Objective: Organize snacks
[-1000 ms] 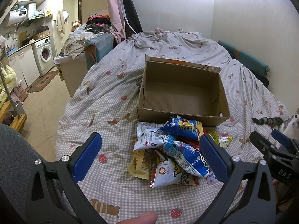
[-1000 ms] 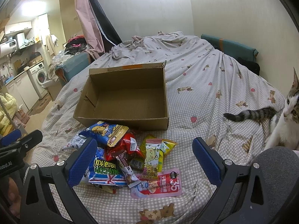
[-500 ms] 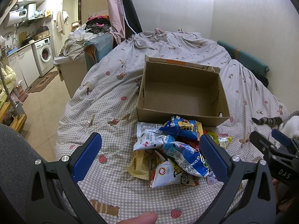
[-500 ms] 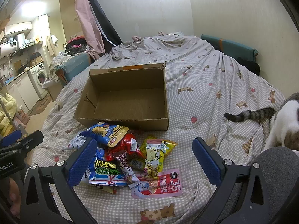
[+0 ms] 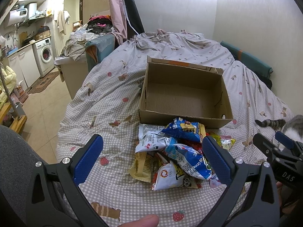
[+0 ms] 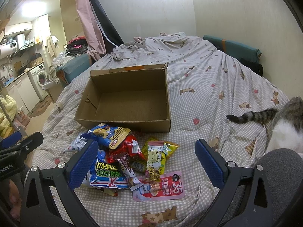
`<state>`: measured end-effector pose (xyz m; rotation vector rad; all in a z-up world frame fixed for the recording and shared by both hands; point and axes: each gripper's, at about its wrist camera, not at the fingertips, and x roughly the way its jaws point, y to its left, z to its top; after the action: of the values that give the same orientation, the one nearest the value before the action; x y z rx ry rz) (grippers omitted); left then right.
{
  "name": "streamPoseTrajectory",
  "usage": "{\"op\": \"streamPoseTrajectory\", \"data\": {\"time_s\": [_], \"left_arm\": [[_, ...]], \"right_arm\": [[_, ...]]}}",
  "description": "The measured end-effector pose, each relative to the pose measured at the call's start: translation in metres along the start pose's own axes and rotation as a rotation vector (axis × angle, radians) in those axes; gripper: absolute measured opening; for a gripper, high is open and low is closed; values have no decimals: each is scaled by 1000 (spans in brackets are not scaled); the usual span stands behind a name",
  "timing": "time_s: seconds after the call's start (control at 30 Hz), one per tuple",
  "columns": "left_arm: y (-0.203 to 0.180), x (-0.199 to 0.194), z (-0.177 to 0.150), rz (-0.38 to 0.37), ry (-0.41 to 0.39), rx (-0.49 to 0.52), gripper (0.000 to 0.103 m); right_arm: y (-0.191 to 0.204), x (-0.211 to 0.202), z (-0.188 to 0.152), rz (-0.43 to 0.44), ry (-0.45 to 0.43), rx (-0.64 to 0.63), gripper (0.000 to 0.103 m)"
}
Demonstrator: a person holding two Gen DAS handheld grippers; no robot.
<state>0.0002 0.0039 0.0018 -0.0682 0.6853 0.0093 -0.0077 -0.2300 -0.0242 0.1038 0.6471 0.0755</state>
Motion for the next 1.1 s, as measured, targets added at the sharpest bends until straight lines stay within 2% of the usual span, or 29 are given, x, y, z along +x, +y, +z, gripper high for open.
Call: {"op": "streamPoseTrajectory", "data": {"time_s": [0.83,0.97,1.1], "left_arm": [[-2,-2,4,6,-2,7,103],[1,3,5,17,25,-6,103],[10,14,11,50,79,-37,103]], "right_arm": [[-3,0,1,2,13,14,103],[-20,8,19,17,95,84,103],[-40,47,36,21,334,124,103]]}}
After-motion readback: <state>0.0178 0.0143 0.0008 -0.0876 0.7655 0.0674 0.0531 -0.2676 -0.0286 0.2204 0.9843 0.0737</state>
